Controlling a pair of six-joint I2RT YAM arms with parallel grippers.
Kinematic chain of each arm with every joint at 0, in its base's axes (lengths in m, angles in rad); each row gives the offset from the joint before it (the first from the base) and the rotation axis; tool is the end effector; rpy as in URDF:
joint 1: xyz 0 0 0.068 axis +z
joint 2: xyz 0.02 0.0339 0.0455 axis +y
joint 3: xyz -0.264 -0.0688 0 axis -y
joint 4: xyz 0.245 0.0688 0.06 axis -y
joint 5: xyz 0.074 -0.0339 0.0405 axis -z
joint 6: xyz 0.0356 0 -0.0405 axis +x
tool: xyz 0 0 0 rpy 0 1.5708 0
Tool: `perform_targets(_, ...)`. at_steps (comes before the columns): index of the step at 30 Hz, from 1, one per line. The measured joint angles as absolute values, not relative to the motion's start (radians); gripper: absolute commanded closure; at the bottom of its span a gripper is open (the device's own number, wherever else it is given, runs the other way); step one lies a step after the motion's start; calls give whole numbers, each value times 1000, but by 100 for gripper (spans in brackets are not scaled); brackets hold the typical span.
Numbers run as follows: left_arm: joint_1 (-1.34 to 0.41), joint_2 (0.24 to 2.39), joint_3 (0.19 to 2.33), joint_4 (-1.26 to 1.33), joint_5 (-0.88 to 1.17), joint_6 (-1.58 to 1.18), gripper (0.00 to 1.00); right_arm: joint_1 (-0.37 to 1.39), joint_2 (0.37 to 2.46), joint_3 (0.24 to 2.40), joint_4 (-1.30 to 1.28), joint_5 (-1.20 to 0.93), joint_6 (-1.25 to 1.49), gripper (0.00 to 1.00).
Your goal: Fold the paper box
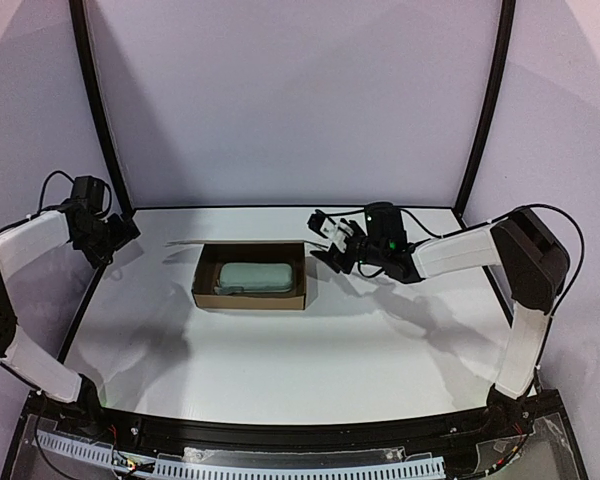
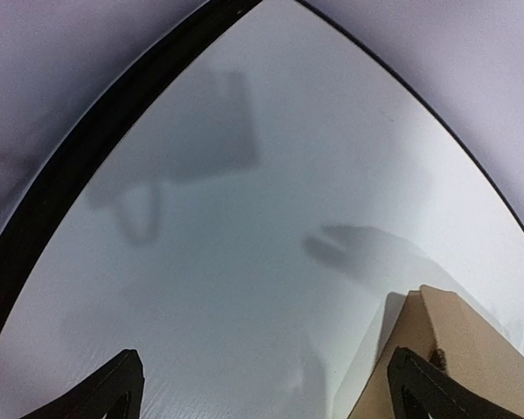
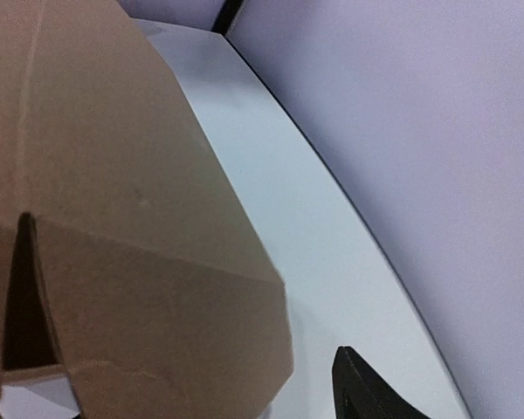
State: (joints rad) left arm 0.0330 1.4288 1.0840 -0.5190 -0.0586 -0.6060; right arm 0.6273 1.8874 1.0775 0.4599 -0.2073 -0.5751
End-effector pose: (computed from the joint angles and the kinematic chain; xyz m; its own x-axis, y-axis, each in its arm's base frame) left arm 0.3044 0.0121 0.2652 -0.5842 -0.5882 -0.5592 -0.4912 0.8048 -0.3334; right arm 0.3332 0.2506 0.1910 0.1646 -0.5381 -0.8266 -0.7643 0.4601 -0.4517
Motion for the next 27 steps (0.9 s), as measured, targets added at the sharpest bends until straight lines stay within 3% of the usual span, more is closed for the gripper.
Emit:
perform_targets(2,35,1428,1084,-499,-47,-596,0,621,1888,1083,472,-221,-584,61)
perform_targets(7,36,1428,1083,-453,-18,-559,0,615,1899,1114,463,-255,-588,71)
perform_targets(10,36,1428,1081,-440,3,-542,0,612,1909,1137,460,-275,-585,84)
perform_targets(16,36,1423,1027,-392,83,-485,0,582,1916,1208,383,-353,-570,97)
perform_targets(27,36,1266,869,-183,518,-268,0,465,1976,1488,-24,-622,-603,100)
